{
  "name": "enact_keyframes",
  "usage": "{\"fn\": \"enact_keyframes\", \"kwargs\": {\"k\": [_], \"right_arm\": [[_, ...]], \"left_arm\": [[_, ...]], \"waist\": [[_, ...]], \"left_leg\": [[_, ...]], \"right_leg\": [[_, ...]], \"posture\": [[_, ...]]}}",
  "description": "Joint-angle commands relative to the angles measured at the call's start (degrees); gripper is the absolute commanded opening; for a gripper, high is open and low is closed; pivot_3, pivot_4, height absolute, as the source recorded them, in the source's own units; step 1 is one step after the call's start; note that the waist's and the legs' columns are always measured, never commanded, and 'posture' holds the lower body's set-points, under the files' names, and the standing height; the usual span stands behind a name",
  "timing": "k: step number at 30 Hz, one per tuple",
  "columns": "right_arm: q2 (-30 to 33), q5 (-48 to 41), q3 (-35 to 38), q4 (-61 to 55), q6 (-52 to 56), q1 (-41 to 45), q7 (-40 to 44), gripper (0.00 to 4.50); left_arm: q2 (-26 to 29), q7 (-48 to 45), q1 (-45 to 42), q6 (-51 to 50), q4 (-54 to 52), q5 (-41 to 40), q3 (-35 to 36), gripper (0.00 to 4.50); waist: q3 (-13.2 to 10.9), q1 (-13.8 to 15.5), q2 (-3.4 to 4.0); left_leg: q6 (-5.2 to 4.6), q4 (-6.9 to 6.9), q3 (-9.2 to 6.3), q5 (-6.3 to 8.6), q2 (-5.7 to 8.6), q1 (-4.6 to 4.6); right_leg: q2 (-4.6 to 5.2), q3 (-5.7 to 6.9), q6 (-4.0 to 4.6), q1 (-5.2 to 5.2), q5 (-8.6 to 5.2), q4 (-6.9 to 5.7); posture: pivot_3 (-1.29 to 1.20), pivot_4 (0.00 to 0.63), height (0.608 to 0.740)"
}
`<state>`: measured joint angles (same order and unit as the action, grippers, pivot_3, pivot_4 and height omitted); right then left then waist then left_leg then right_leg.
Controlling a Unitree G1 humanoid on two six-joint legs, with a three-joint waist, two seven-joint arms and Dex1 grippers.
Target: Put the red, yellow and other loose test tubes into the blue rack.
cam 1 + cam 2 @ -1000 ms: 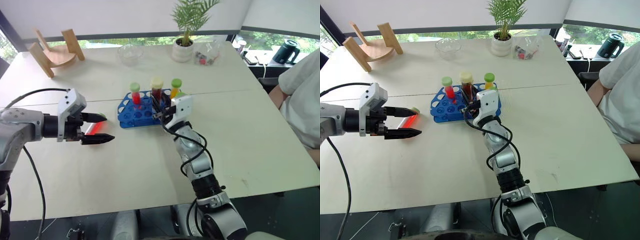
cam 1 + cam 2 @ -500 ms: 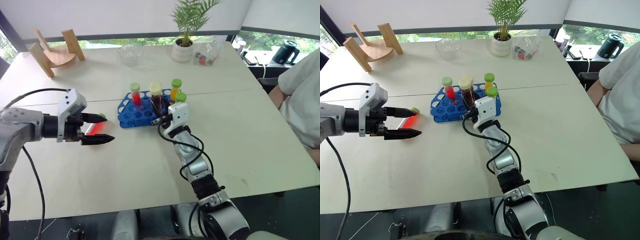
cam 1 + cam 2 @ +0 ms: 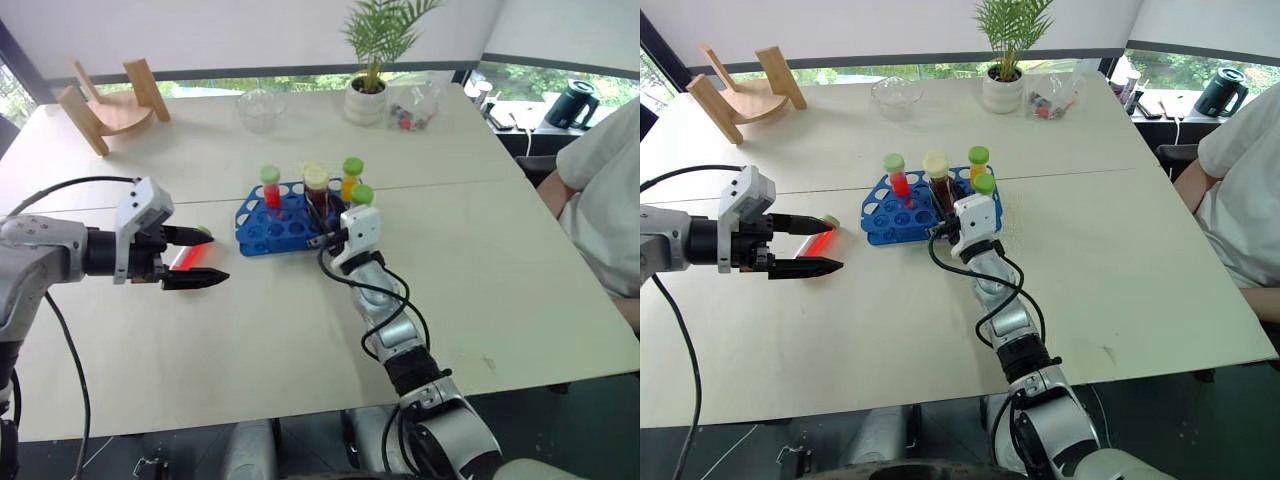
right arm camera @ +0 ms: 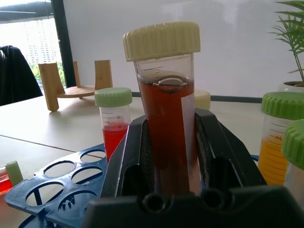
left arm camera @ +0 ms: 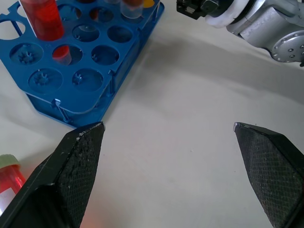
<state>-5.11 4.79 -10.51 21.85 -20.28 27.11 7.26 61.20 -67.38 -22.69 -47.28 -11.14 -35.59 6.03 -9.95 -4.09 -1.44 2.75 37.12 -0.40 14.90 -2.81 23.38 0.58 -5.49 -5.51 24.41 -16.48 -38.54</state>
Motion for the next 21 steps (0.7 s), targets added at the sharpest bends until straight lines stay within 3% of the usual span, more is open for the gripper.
{"fn": "enact_keyframes", "kwargs": {"k": [1, 17, 21], "right_arm": [[-0.7, 0.1, -1.0, -1.0, 0.6, -1.5, 0.3, 0.76], [-1.1, 0.5, -0.4, 3.8, -1.7, 1.9, -0.7, 0.76], [-1.1, 0.9, -0.9, 1.4, -1.6, 0.8, -0.7, 2.72]], "left_arm": [[0.5, 0.2, -0.3, 0.1, -1.0, -0.2, 1.2, 4.5], [0.7, 0.6, -0.1, -0.1, -1.1, -0.3, 1.4, 4.5], [0.6, 0.7, 0.0, 0.0, -0.6, -0.1, 1.5, 4.5]], "waist": [[0.0, 0.0, 0.0], [0.0, 0.0, 0.0], [0.0, 0.0, 0.0]], "left_leg": [[0.0, 0.0, 0.0, 0.0, 0.0, 0.0], [0.0, 0.01, 0.0, 0.0, 0.0, 0.0], [0.0, 0.01, 0.0, 0.0, 0.0, 0.0]], "right_leg": [[0.0, 0.0, 0.0, 0.0, 0.0, 0.0], [0.0, 0.0, 0.0, 0.0, 0.0, -0.03], [0.0, 0.0, 0.0, 0.0, 0.0, -0.03]], "posture": [[0.0, 0.15, 0.74], [0.0, 0.15, 0.74], [0.0, 0.15, 0.74]]}}
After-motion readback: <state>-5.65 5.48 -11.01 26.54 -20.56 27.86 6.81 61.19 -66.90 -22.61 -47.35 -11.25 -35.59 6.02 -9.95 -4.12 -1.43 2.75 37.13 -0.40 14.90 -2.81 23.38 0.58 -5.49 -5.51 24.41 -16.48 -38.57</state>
